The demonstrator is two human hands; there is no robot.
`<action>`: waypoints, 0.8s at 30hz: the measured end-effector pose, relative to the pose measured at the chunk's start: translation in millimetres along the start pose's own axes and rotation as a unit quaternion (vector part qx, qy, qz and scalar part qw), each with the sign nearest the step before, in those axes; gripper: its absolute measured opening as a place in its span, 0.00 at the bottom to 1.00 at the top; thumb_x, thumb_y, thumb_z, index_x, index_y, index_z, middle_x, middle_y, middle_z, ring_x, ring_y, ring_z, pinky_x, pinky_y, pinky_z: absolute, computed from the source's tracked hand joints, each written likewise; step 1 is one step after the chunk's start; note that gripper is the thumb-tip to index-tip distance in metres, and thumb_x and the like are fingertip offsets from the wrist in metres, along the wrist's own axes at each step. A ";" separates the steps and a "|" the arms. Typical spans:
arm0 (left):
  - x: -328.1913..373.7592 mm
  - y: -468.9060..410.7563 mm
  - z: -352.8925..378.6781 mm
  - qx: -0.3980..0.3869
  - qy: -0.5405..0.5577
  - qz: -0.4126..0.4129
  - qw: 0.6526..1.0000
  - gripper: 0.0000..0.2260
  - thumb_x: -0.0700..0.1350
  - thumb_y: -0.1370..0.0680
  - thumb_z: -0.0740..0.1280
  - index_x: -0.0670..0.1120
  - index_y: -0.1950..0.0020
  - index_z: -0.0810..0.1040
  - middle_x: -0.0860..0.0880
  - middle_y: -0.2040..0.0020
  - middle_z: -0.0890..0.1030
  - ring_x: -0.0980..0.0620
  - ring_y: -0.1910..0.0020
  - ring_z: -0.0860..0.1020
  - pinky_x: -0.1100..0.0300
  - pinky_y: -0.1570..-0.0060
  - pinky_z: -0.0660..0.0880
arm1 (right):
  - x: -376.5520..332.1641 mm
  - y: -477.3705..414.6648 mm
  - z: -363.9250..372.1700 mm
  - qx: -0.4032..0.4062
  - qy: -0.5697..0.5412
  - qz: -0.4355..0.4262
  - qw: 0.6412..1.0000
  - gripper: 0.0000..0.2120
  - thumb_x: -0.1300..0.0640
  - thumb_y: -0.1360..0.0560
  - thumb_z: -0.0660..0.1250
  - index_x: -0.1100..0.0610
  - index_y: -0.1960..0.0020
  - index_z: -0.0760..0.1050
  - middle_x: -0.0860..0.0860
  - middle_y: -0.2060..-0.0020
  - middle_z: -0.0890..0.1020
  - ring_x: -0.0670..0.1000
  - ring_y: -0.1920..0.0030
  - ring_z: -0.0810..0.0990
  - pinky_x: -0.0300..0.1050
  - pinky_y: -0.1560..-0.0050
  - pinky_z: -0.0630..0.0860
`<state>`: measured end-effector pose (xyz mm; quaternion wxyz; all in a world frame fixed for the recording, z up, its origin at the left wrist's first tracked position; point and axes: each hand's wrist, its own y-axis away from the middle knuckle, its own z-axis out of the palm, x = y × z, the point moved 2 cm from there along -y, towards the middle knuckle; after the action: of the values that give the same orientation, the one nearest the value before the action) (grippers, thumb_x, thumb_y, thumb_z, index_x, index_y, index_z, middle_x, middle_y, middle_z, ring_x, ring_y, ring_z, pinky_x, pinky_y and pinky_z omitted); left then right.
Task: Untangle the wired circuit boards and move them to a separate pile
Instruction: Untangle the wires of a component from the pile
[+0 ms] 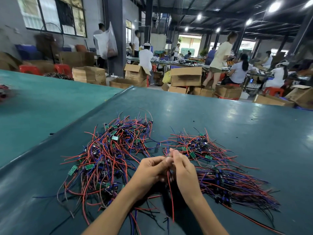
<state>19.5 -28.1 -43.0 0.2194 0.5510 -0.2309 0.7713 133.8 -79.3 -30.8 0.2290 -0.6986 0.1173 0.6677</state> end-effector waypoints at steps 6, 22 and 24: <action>7.0 0.6 -7.3 0.062 0.130 0.013 0.990 0.15 0.40 0.28 0.74 0.37 0.43 0.83 0.39 0.52 0.83 0.46 0.61 0.77 0.60 0.67 0.72 | -2.6 10.6 -1.0 -0.004 0.155 -0.061 0.986 0.19 0.42 0.21 0.66 0.55 0.63 0.79 0.52 0.70 0.82 0.51 0.69 0.81 0.59 0.65 0.82; 5.3 3.4 -15.6 0.105 0.194 0.004 0.975 0.16 0.38 0.32 0.77 0.40 0.45 0.82 0.31 0.52 0.83 0.45 0.61 0.75 0.57 0.68 0.75 | -21.2 22.3 9.4 -0.198 -0.030 0.119 0.972 0.14 0.59 0.18 0.63 0.64 0.58 0.79 0.60 0.67 0.80 0.54 0.71 0.78 0.46 0.72 0.78; 6.4 0.9 -17.3 0.119 0.195 0.019 0.973 0.20 0.36 0.31 0.75 0.36 0.41 0.77 0.31 0.54 0.83 0.41 0.60 0.81 0.55 0.64 0.80 | -22.6 27.8 10.6 -0.199 -0.039 0.138 0.970 0.15 0.58 0.17 0.63 0.64 0.59 0.78 0.60 0.68 0.79 0.54 0.72 0.77 0.46 0.73 0.78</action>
<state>4.2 -17.8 -42.0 0.1785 0.4080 -0.1004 0.8897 109.5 -101.6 -13.0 -0.0041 -0.6804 0.0683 0.7296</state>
